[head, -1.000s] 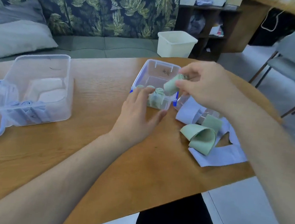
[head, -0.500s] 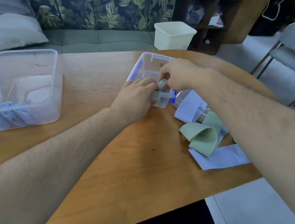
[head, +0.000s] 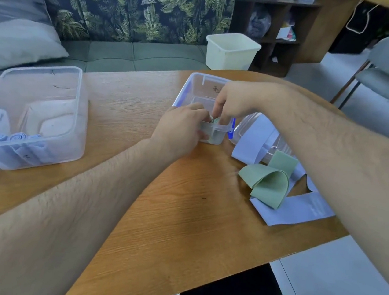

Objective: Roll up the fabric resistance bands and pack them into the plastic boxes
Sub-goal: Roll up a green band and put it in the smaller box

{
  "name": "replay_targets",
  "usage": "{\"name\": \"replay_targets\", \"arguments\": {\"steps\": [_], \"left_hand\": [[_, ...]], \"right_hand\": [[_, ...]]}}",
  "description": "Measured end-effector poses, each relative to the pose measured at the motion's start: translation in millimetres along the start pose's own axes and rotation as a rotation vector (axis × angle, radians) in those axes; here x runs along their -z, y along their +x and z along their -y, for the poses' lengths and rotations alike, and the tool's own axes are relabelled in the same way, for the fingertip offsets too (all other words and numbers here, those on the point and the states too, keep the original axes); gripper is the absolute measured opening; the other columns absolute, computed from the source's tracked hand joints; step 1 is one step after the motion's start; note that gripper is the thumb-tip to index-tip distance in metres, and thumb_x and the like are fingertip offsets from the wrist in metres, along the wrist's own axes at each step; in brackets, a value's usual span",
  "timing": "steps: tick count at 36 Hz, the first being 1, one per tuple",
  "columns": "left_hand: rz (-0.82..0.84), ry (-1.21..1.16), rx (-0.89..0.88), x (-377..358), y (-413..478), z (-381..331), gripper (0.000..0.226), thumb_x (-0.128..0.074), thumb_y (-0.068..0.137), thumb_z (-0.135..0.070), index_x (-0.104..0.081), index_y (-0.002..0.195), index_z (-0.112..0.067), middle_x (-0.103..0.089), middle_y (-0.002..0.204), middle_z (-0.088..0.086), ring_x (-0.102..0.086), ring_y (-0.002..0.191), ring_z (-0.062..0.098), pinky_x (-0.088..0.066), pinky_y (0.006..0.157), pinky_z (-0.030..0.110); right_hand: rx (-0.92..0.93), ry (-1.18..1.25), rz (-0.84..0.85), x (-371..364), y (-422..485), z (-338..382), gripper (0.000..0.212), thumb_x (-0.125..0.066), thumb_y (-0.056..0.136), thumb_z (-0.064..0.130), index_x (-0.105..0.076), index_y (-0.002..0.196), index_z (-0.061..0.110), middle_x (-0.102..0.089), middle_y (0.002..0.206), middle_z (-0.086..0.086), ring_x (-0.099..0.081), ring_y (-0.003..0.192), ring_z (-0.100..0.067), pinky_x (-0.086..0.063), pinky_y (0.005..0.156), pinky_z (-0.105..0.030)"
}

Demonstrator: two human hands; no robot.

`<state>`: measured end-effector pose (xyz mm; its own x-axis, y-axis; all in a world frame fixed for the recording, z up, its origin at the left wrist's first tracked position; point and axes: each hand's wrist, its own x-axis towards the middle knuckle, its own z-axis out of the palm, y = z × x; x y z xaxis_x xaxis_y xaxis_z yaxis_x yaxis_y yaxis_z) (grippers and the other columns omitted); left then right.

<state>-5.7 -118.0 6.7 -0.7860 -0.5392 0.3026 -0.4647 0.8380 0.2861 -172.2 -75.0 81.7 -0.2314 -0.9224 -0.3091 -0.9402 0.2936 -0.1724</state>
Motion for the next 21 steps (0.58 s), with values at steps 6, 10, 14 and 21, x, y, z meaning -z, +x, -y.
{"name": "replay_targets", "arguments": {"steps": [6, 10, 14, 21], "left_hand": [[-0.005, -0.012, 0.009, 0.7, -0.9, -2.8, 0.032, -0.070, 0.089, -0.021, -0.067, 0.121, -0.019, -0.064, 0.118, -0.003, -0.061, 0.105, 0.022, -0.043, 0.089, 0.033], [-0.001, -0.032, 0.008, 1.4, -0.4, -3.1, 0.032, -0.073, 0.088, -0.022, -0.066, 0.120, -0.019, -0.063, 0.121, -0.005, -0.059, 0.108, 0.021, -0.036, 0.084, 0.028], [0.018, -0.039, 0.002, 0.9, 0.2, -2.6, 0.037, -0.075, 0.087, -0.027, -0.062, 0.121, -0.020, -0.060, 0.124, -0.006, -0.057, 0.113, 0.020, -0.038, 0.093, 0.033], [0.058, -0.073, -0.011, 3.6, 0.3, -1.2, 0.048, -0.073, 0.085, -0.036, -0.059, 0.128, -0.019, -0.052, 0.133, -0.005, -0.050, 0.123, 0.018, -0.033, 0.103, 0.034]], "right_hand": [[-0.024, 0.017, 0.067, 3.1, -1.1, -1.8, 0.032, -0.069, 0.093, 0.025, -0.071, 0.125, 0.027, -0.060, 0.127, 0.009, -0.050, 0.121, -0.015, -0.039, 0.105, -0.033], [-0.032, 0.015, 0.101, 3.5, -3.5, -4.2, 0.034, -0.066, 0.096, 0.029, -0.068, 0.129, 0.024, -0.059, 0.131, 0.007, -0.049, 0.126, -0.016, -0.036, 0.106, -0.034], [-0.086, -0.019, 0.086, 0.6, -4.6, 4.9, 0.034, -0.066, 0.091, 0.031, -0.071, 0.124, 0.021, -0.064, 0.128, 0.003, -0.056, 0.122, -0.022, -0.042, 0.108, -0.039], [-0.134, 0.012, 0.007, -6.4, -4.3, 4.7, 0.045, -0.057, 0.078, 0.036, -0.075, 0.110, 0.010, -0.071, 0.116, -0.012, -0.063, 0.114, -0.036, -0.051, 0.100, -0.051]]}}
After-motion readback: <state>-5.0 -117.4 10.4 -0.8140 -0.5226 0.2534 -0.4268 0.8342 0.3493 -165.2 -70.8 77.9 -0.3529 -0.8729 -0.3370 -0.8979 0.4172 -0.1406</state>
